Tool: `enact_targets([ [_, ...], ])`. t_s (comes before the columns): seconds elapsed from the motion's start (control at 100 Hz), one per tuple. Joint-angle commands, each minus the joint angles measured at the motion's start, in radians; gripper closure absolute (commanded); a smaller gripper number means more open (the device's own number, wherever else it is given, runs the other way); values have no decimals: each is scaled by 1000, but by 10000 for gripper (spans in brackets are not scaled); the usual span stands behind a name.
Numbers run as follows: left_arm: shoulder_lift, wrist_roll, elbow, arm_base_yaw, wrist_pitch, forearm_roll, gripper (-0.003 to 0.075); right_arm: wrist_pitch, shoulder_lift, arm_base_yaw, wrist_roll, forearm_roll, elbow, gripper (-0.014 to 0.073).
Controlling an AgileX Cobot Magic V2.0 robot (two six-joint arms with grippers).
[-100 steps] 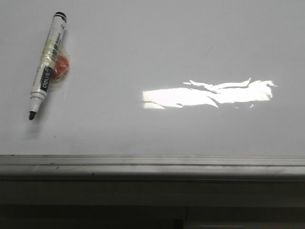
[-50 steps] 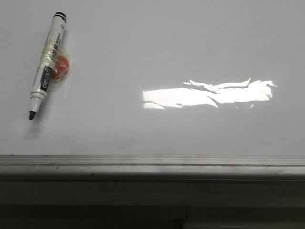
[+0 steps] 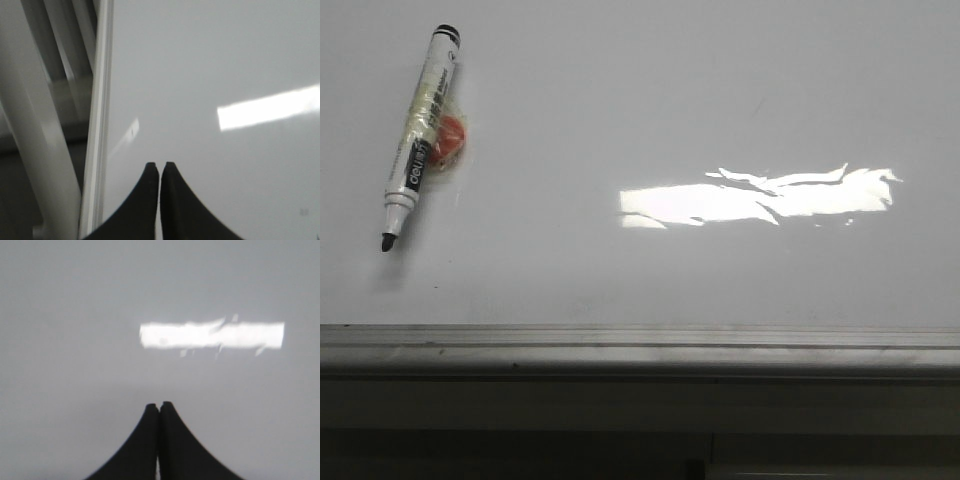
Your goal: Write number 0 on whiteboard
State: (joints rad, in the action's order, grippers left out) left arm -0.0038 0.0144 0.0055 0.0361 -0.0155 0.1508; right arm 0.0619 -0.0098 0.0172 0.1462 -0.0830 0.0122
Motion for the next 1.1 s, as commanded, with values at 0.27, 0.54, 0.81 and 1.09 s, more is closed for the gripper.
enact_targets([
  [0.27,-28,-3,30,-7,-306,2,740,-423,-20,-1,5,-1,12,662],
  [0.54,-6,-120,-72,-9,-102,-97,740,-116,-18,-1,-210,-34,-132,662],
  [0.81,241,-143,-476,-9,334,-271,740,422,134,-1,-214,-73,-408,662],
  [1.09,361,-94,-511,-19,107,-351,737,379,171,-1,-214,-73,-408,662],
])
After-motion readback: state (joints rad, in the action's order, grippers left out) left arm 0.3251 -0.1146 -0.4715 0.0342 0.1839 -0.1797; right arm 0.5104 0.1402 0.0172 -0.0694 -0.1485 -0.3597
